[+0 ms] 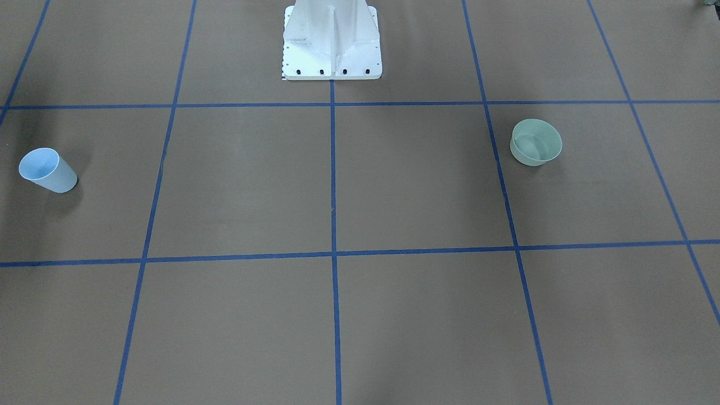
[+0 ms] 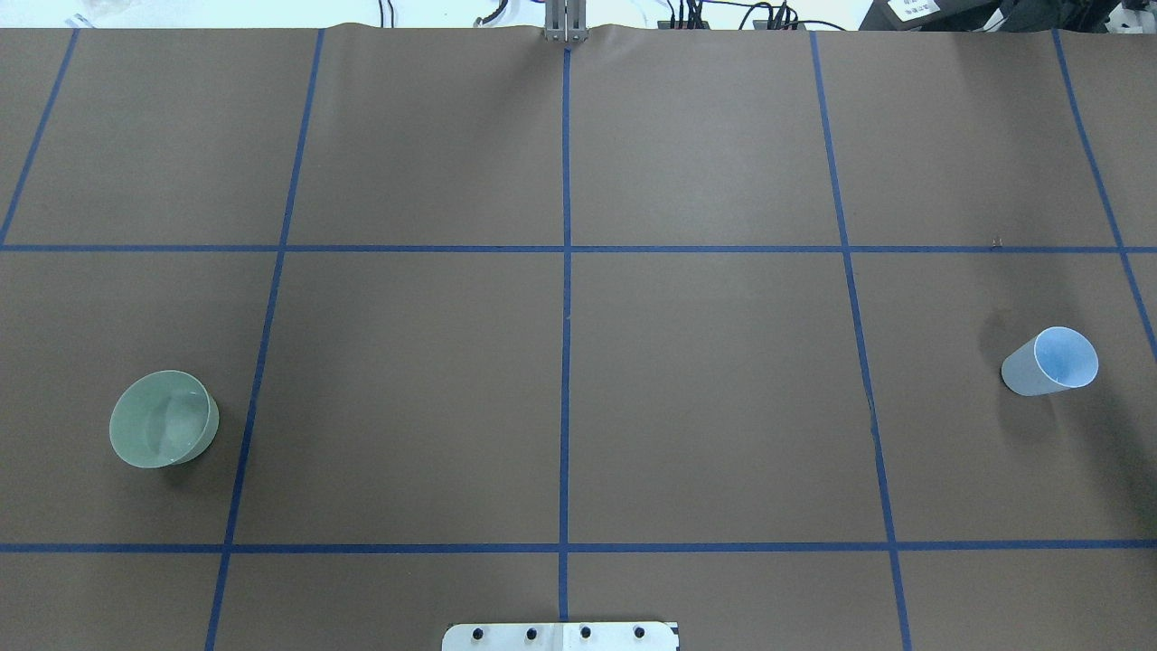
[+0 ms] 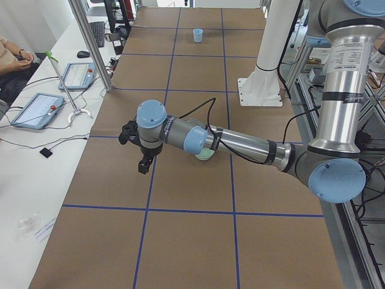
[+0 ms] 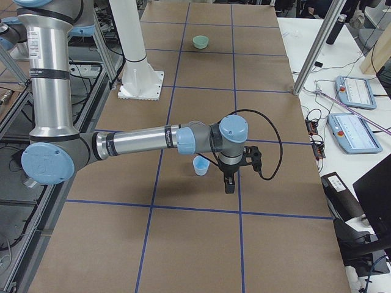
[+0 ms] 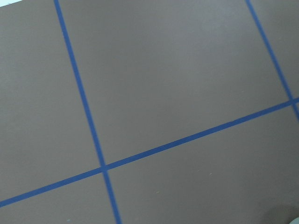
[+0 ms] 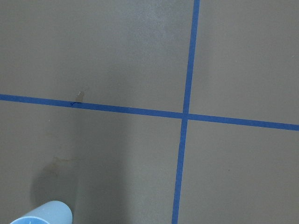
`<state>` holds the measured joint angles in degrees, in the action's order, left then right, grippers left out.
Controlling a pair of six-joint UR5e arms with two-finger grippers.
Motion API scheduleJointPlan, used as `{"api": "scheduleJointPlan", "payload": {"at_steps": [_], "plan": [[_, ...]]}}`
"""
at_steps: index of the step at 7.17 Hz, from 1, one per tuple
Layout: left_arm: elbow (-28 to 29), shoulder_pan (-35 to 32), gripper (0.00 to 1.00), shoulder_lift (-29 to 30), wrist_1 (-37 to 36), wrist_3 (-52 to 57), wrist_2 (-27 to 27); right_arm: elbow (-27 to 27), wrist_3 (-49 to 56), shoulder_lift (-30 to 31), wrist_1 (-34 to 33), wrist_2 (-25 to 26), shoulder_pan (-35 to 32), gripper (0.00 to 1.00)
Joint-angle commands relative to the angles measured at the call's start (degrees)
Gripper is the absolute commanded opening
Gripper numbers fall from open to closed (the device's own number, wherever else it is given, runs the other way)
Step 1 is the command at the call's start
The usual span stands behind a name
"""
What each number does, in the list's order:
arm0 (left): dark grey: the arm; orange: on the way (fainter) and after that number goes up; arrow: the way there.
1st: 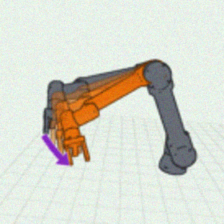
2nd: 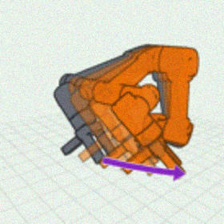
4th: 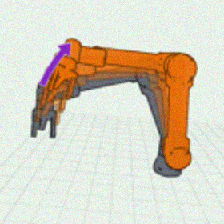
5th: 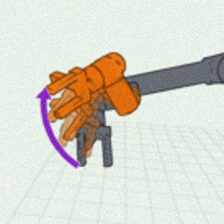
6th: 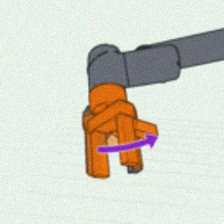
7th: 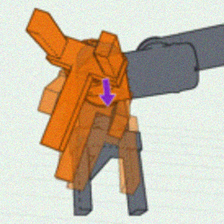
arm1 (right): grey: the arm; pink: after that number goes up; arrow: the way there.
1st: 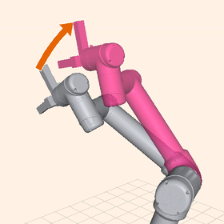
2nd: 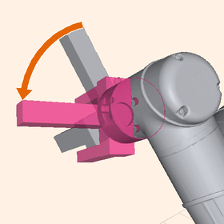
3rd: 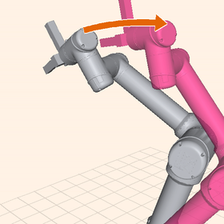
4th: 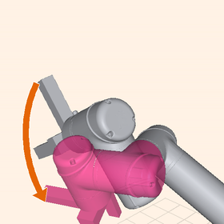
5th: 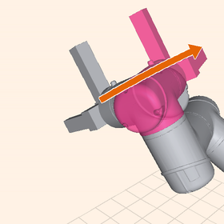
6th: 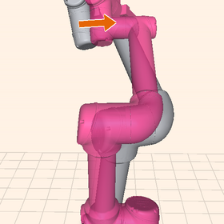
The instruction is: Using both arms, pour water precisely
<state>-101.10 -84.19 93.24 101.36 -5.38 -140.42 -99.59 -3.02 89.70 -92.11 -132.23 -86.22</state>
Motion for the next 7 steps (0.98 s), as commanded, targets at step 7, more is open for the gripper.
{"api": "scheduleJointPlan", "payload": {"at_steps": [7], "plan": [[-10.0, 33.62, 1.0, -15.96, 18.95, -39.78, 20.16, -0.52, -0.06, 0.56, 0.0, -0.05, 0.0, 1.0]]}}
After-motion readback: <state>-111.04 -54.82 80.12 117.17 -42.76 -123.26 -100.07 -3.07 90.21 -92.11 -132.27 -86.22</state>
